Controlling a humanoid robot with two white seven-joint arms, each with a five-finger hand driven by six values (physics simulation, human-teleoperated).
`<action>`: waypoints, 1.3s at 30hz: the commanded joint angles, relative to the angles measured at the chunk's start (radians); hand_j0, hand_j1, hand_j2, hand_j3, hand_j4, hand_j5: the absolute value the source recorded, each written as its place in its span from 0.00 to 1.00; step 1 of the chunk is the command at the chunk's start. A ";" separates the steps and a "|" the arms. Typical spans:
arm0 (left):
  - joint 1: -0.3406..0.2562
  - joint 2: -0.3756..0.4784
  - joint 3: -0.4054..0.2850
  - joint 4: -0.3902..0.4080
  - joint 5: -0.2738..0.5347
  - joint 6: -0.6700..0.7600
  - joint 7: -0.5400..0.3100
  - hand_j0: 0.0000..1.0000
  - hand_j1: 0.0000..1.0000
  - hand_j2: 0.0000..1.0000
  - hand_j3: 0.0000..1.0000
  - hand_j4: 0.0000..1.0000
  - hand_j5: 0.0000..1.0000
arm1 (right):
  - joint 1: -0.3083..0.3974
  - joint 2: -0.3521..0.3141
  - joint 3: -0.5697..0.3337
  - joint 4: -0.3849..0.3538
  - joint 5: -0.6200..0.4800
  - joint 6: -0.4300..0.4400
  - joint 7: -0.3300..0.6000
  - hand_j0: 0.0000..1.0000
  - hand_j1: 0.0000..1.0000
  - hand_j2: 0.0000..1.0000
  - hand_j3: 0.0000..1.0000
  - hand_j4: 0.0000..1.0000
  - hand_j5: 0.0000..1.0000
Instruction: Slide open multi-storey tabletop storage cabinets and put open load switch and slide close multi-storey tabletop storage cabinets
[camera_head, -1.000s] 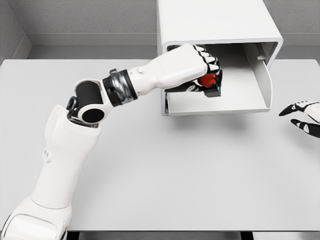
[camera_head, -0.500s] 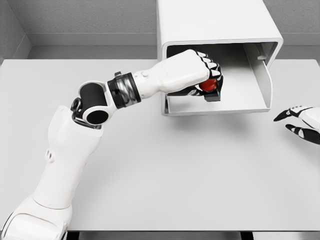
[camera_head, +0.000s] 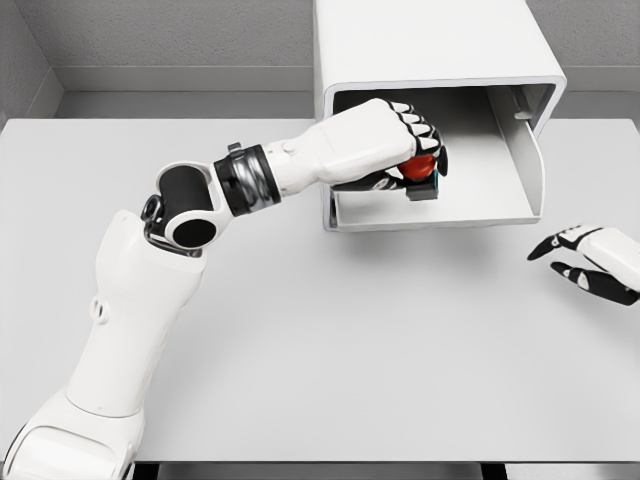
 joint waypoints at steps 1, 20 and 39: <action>0.000 0.000 0.002 0.001 0.007 0.003 0.001 0.57 0.57 0.57 0.57 0.57 0.57 | 0.000 -0.002 0.000 -0.026 -0.008 0.000 0.015 0.54 0.54 0.54 0.54 0.54 0.54; 0.000 0.000 -0.001 0.006 0.007 0.003 0.001 0.66 0.66 0.66 0.66 0.66 0.66 | 0.048 0.015 0.000 -0.190 -0.022 0.000 0.074 0.54 0.54 0.54 0.54 0.54 0.54; 0.000 0.000 0.001 0.009 0.007 0.003 0.001 0.71 0.71 0.71 0.71 0.71 0.71 | 0.046 0.027 0.001 -0.231 -0.022 0.000 0.086 0.55 0.55 0.55 0.55 0.55 0.55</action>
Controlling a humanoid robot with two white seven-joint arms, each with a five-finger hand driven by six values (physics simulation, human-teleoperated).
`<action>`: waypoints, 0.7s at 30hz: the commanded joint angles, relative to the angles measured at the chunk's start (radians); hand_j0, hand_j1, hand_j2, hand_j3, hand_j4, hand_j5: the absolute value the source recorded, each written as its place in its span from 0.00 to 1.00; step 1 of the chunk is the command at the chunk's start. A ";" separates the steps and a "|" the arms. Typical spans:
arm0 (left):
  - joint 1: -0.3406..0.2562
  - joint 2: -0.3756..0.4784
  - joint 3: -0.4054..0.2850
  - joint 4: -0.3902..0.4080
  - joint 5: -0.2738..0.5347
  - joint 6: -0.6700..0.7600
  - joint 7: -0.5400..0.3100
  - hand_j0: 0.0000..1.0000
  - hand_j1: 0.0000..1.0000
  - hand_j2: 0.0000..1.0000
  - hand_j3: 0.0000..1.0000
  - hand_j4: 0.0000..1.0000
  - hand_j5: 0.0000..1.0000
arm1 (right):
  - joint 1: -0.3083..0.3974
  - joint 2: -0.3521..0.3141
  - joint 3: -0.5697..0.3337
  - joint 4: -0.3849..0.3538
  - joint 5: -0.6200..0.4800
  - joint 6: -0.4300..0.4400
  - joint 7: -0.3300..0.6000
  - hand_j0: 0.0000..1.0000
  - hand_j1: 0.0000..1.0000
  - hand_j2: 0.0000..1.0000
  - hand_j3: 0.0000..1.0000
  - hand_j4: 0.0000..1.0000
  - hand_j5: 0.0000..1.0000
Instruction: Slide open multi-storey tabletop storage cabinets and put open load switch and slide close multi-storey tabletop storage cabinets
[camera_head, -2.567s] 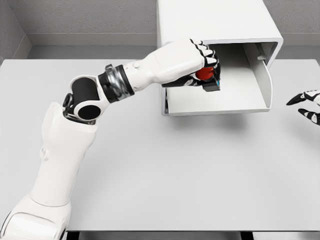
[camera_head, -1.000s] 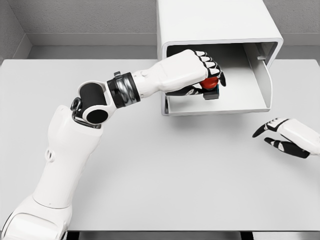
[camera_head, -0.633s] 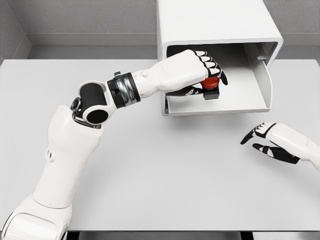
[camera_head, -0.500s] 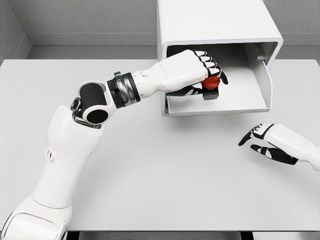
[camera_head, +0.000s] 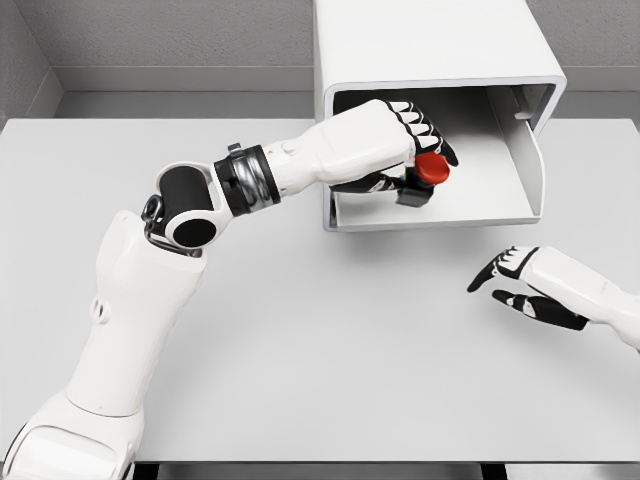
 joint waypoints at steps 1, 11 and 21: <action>0.000 0.000 0.001 0.000 0.007 0.003 0.001 0.71 0.71 0.71 0.71 0.71 0.71 | 0.000 0.000 0.000 -0.002 -0.007 0.001 0.003 0.55 0.55 0.55 0.55 0.55 0.55; 0.000 0.000 0.006 0.000 0.008 0.003 0.001 0.72 0.72 0.72 0.72 0.72 0.72 | -0.003 0.009 0.002 -0.022 -0.007 0.001 0.005 0.55 0.55 0.55 0.55 0.55 0.55; 0.002 0.000 0.070 -0.121 0.180 0.003 0.001 1.00 1.00 1.00 1.00 1.00 1.00 | -0.015 0.052 0.006 -0.039 -0.005 0.001 0.006 0.56 0.56 0.56 0.56 0.56 0.56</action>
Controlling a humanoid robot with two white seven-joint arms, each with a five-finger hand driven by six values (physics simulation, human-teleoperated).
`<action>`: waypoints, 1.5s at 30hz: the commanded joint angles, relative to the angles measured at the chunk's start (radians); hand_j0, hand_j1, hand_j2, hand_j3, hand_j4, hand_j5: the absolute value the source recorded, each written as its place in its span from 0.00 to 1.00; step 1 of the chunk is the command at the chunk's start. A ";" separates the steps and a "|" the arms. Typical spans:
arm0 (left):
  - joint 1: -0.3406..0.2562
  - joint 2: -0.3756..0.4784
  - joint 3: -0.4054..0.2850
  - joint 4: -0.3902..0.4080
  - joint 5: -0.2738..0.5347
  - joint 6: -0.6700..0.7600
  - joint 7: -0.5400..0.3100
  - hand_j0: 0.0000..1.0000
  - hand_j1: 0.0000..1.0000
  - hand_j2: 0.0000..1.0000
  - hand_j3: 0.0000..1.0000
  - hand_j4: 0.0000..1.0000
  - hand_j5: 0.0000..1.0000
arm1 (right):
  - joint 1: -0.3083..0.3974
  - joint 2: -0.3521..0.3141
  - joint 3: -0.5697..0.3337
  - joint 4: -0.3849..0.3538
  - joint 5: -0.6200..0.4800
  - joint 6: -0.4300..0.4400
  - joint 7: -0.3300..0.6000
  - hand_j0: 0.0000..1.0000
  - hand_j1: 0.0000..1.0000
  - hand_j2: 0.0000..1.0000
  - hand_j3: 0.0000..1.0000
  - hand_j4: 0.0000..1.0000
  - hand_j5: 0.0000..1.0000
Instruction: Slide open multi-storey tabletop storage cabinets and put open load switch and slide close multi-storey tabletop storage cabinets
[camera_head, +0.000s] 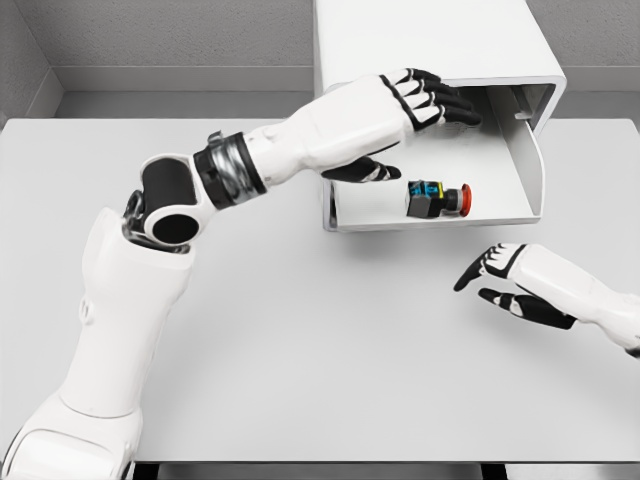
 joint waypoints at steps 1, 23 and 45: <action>0.000 0.011 0.029 -0.039 0.113 0.003 0.001 1.00 1.00 1.00 1.00 1.00 1.00 | -0.002 0.018 0.006 -0.002 -0.004 0.001 0.004 0.56 0.56 0.56 0.56 0.56 0.56; 0.413 0.313 0.585 0.205 0.453 0.003 0.001 1.00 1.00 1.00 1.00 1.00 1.00 | -0.120 0.064 0.073 0.002 -0.004 0.001 0.015 0.56 0.56 0.56 0.56 0.56 0.56; 0.460 0.317 0.585 0.159 0.456 0.003 0.001 1.00 1.00 1.00 1.00 1.00 1.00 | -0.314 0.136 0.197 0.166 0.000 0.001 0.015 0.56 0.56 0.56 0.56 0.56 0.56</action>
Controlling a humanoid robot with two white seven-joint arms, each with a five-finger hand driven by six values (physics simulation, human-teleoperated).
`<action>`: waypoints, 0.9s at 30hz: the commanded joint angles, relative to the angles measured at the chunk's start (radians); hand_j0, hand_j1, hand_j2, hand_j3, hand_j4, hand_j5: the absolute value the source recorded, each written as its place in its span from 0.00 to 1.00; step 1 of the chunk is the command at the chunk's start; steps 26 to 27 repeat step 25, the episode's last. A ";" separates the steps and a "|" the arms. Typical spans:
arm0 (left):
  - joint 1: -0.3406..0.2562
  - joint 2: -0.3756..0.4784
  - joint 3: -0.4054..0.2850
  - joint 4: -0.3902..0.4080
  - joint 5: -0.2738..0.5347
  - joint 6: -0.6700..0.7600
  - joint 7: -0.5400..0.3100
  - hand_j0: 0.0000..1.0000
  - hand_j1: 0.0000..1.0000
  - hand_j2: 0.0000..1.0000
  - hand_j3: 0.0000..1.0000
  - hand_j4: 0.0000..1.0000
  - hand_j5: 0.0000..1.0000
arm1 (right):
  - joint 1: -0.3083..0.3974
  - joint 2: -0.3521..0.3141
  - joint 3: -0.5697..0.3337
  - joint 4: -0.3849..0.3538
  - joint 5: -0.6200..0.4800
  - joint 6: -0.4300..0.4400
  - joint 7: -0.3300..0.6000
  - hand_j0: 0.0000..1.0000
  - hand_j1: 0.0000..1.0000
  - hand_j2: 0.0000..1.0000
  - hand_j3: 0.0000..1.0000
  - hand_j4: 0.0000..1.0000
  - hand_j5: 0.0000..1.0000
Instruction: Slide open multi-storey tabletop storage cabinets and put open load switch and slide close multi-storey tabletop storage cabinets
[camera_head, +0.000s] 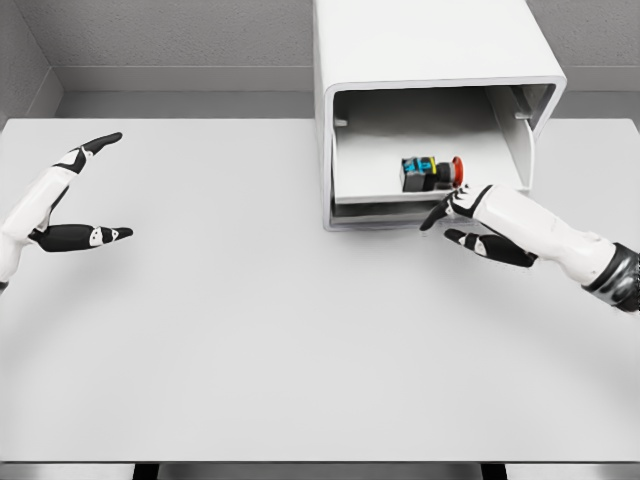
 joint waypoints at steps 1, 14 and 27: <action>0.000 0.000 0.000 -0.003 0.010 0.002 0.000 1.00 1.00 1.00 1.00 1.00 1.00 | 0.000 0.024 0.024 0.039 -0.006 0.001 -0.001 0.56 0.56 0.56 0.56 0.56 0.56; 0.032 -0.004 0.013 -0.050 0.015 0.002 0.000 1.00 1.00 1.00 1.00 1.00 1.00 | 0.031 -0.114 0.006 0.047 -0.023 0.001 -0.011 0.60 0.60 0.60 0.60 0.60 0.60; 0.100 -0.026 0.070 -0.110 0.015 0.002 0.000 1.00 1.00 1.00 1.00 1.00 1.00 | 0.103 -0.174 -0.069 0.089 -0.053 0.001 -0.013 0.62 0.62 0.62 0.62 0.62 0.62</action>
